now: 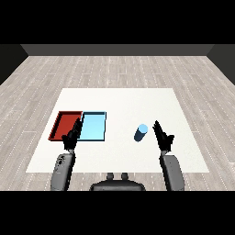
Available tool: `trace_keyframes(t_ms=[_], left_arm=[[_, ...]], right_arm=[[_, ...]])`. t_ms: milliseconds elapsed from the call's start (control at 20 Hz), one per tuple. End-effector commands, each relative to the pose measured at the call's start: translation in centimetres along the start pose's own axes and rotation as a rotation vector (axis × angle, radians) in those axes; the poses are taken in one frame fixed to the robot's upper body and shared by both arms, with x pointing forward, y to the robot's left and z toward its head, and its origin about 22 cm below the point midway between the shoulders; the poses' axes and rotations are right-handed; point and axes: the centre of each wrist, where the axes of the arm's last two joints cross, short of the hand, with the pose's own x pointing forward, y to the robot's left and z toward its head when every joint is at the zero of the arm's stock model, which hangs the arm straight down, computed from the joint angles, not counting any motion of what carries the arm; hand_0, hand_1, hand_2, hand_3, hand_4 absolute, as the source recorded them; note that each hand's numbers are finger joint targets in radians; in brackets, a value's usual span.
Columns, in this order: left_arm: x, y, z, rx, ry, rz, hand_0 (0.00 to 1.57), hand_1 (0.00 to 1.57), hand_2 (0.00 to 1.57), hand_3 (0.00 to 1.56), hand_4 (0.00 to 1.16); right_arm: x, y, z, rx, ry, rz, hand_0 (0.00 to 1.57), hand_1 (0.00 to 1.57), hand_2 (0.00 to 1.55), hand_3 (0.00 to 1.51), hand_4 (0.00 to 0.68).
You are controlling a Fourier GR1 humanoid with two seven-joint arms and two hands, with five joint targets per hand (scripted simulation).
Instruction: Pick the blue can and put it in the blue box
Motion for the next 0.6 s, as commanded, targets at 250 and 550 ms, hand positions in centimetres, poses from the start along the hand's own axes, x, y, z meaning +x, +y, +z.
trace_keyframes(t_ms=[250,550], left_arm=[[-1.1,-0.1,0.3,0.029,0.008,-0.007,0.00,0.00,0.00,0.00,0.00],[-0.7,0.2,1.3,-0.012,-0.299,0.159,0.00,0.00,0.00,0.00,0.00]], right_arm=[[0.5,1.8,0.2,-0.025,-0.038,0.058,0.00,0.00,0.00,0.00,0.000],[0.3,2.6,0.1,0.111,-0.305,-0.160,0.00,0.00,0.00,0.00,0.000]])
